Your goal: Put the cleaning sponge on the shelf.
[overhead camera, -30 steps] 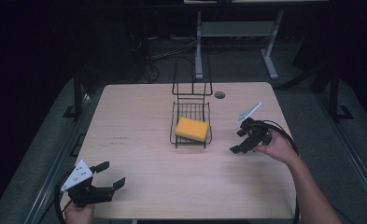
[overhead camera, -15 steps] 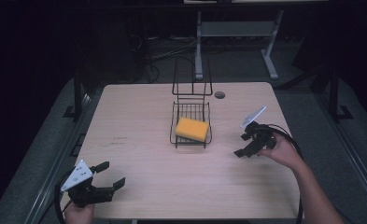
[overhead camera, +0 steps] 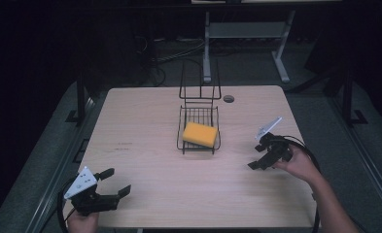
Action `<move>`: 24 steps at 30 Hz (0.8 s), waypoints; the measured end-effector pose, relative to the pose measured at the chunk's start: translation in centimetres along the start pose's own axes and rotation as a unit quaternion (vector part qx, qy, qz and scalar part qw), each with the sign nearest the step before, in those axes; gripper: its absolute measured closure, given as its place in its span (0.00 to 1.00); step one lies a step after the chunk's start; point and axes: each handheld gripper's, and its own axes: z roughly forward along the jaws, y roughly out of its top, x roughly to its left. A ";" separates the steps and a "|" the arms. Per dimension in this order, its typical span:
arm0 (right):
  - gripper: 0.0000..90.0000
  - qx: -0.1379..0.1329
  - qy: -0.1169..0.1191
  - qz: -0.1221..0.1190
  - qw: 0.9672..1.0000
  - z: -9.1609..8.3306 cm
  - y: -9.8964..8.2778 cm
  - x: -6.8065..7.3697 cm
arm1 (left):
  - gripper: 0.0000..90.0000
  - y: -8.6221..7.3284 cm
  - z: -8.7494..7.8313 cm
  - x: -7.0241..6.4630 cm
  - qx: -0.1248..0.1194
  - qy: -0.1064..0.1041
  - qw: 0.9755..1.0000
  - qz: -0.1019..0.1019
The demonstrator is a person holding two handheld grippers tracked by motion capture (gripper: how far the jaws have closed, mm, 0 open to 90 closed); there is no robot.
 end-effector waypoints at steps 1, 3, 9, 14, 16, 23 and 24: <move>0.18 0.000 0.000 0.000 1.000 0.0 0.0 0.0 | 0.15 0.0 0.0 0.0 0.000 0.000 1.000 0.000; 0.18 0.000 0.000 0.000 1.000 0.1 -0.3 0.1 | 0.15 0.0 0.0 0.0 -0.001 0.000 1.000 0.000; 0.18 0.004 0.000 0.005 1.000 0.0 -1.0 0.3 | 0.15 0.0 0.1 -0.1 0.000 -0.001 1.000 0.000; 0.18 0.008 -0.002 0.003 1.000 -0.2 -1.6 0.6 | 0.15 0.0 0.1 -0.1 0.000 -0.001 1.000 0.000; 0.18 0.008 -0.002 0.004 1.000 -0.2 -1.8 0.8 | 0.15 0.0 0.1 -0.1 0.001 -0.001 1.000 0.000; 0.18 0.010 -0.008 0.005 1.000 -0.3 -2.8 1.3 | 0.15 0.0 0.1 0.0 0.001 -0.001 1.000 -0.001; 0.18 0.010 -0.008 0.005 1.000 -0.3 -2.8 1.3 | 0.15 -0.1 0.1 -0.1 0.000 -0.001 1.000 -0.001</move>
